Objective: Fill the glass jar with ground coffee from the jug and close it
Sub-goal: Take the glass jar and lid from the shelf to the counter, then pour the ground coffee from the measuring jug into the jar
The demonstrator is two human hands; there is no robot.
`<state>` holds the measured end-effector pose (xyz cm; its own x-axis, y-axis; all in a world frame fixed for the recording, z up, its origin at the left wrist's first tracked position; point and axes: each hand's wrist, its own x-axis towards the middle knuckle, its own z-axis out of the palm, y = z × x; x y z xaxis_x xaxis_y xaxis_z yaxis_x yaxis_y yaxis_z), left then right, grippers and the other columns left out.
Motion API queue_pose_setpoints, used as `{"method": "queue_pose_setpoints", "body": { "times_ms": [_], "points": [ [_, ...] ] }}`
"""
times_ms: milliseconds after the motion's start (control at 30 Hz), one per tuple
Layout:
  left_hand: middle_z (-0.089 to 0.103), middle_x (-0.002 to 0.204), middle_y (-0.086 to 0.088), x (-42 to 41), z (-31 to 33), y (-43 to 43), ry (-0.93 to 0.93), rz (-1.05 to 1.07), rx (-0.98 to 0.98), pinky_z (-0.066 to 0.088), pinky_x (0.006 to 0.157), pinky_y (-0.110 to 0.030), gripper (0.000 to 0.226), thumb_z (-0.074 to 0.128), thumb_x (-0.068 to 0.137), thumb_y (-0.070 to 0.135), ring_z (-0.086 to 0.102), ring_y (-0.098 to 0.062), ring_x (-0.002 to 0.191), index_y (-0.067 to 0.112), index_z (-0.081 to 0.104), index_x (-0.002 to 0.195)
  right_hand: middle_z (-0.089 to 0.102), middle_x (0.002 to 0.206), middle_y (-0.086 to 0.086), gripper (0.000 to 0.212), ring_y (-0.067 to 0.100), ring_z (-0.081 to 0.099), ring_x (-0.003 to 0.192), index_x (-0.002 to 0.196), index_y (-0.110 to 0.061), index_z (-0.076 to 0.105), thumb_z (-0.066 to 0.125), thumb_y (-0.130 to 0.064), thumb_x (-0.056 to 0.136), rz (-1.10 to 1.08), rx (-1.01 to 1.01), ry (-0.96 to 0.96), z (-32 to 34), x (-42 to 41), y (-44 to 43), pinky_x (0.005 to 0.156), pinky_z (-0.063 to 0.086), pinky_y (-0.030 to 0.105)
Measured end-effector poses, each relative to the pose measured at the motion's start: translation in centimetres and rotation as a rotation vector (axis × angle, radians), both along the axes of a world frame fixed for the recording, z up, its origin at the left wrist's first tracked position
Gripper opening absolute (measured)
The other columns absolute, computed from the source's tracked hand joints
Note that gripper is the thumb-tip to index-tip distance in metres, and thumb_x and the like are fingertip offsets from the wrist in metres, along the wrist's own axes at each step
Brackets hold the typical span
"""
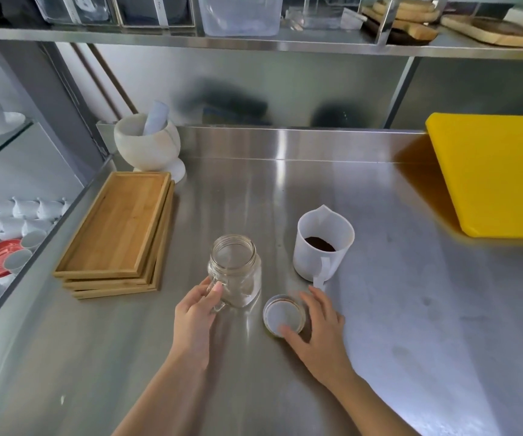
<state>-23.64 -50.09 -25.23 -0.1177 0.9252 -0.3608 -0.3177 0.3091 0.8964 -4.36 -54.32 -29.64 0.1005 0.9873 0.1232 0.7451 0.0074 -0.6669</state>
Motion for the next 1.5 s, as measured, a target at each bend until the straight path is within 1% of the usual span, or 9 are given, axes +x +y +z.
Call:
{"method": "queue_pose_setpoints", "body": {
  "times_ms": [200, 333, 433, 600, 733, 833, 1000, 1267, 1500],
  "points": [
    [0.064, 0.082, 0.008, -0.9, 0.3, 0.9, 0.109, 0.181, 0.012, 0.039, 0.072, -0.02, 0.005, 0.061, 0.086, 0.02, 0.057, -0.005, 0.082, 0.02, 0.065, 0.082, 0.056, 0.105, -0.009, 0.029, 0.014, 0.05, 0.103, 0.11, -0.022, 0.053, 0.066, -0.022, 0.083, -0.277, 0.051, 0.352, 1.3, 1.3, 0.6, 0.095, 0.036, 0.035],
    [0.059, 0.092, 0.013, -0.8, 3.0, 2.0, 0.186, 0.277, 0.193, 0.038, 0.077, -0.014, 0.008, 0.062, 0.087, 0.021, 0.055, 0.001, 0.091, 0.029, 0.061, 0.087, 0.058, 0.099, -0.015, 0.02, 0.008, 0.055, 0.096, 0.098, -0.033, 0.053, 0.064, -0.025, 0.084, -0.338, 0.058, 0.533, 2.9, 1.7, 2.1, 0.082, 0.043, 0.027],
    [0.061, 0.101, 0.016, 0.5, 6.6, 2.8, 0.305, 0.197, 0.413, 0.039, 0.091, -0.019, 0.014, 0.063, 0.082, 0.029, 0.055, -0.006, 0.107, 0.032, 0.061, 0.096, 0.059, 0.095, -0.014, 0.015, 0.005, 0.055, 0.092, 0.094, -0.031, 0.055, 0.065, -0.03, 0.083, -0.354, 0.043, 0.553, 3.4, 1.9, 3.1, 0.074, 0.041, 0.021],
    [0.064, 0.102, 0.017, 4.9, 11.0, 4.3, 0.322, -0.11, 0.561, 0.042, 0.085, -0.009, 0.025, 0.059, 0.08, 0.038, 0.056, 0.003, 0.104, 0.028, 0.063, 0.102, 0.063, 0.086, -0.008, 0.01, 0.004, 0.057, 0.083, 0.081, -0.027, 0.057, 0.065, -0.034, 0.082, -0.352, 0.027, 0.561, 3.3, 1.9, 3.8, 0.066, 0.04, 0.021],
    [0.063, 0.098, 0.02, 8.7, 11.7, 6.6, 0.251, -0.284, 0.456, 0.036, 0.067, 0.004, 0.014, 0.059, 0.089, 0.033, 0.054, 0.022, 0.082, 0.025, 0.064, 0.099, 0.064, 0.077, -0.007, 0.012, 0.002, 0.056, 0.07, 0.075, -0.026, 0.058, 0.063, -0.031, 0.084, -0.34, 0.037, 0.567, 3.2, 2.3, 4.2, 0.063, 0.041, 0.022],
    [0.055, 0.091, 0.027, 11.2, 11.1, 8.4, 0.21, -0.368, 0.275, 0.036, 0.062, -0.002, 0.009, 0.053, 0.09, 0.041, 0.052, 0.022, 0.075, 0.034, 0.059, 0.088, 0.056, 0.064, -0.006, 0.017, 0.007, 0.048, 0.058, 0.072, -0.025, 0.056, 0.058, -0.03, 0.088, -0.316, 0.074, 0.561, 3.0, 2.5, 4.2, 0.056, 0.039, 0.02],
    [0.047, 0.106, 0.015, 14.0, 8.5, 9.7, 0.172, -0.398, 0.018, 0.024, 0.088, -0.029, 0.044, 0.042, 0.093, 0.051, 0.039, -0.007, 0.1, 0.023, 0.053, 0.124, 0.062, 0.081, -0.003, 0.007, 0.006, 0.057, 0.073, 0.085, -0.025, 0.056, 0.057, -0.02, 0.09, -0.461, 0.166, 0.732, 3.2, 3.2, 4.1, 0.062, 0.043, 0.015],
    [0.064, 0.124, -0.001, 15.4, 5.0, 8.3, 0.112, -0.529, -0.14, 0.034, 0.088, -0.028, 0.052, 0.041, 0.091, 0.056, 0.056, -0.017, 0.113, 0.019, 0.061, 0.121, 0.051, 0.074, -0.002, 0.014, 0.007, 0.048, 0.069, 0.078, -0.016, 0.055, 0.054, -0.012, 0.091, -0.539, 0.318, 0.87, 4.8, 6.1, 4.6, 0.066, 0.039, 0.023],
    [0.062, 0.127, 0.002, 15.0, 5.0, 7.0, 0.01, -0.49, -0.101, 0.027, 0.112, -0.039, 0.056, 0.046, 0.082, 0.065, 0.051, -0.015, 0.123, 0.026, 0.06, 0.121, 0.056, 0.078, -0.022, 0.01, -0.005, 0.051, 0.078, 0.083, -0.037, 0.054, 0.052, -0.03, 0.09, -0.395, 0.29, 0.733, 5.9, 7.5, 5.4, 0.069, 0.042, 0.022]
  ]
}}
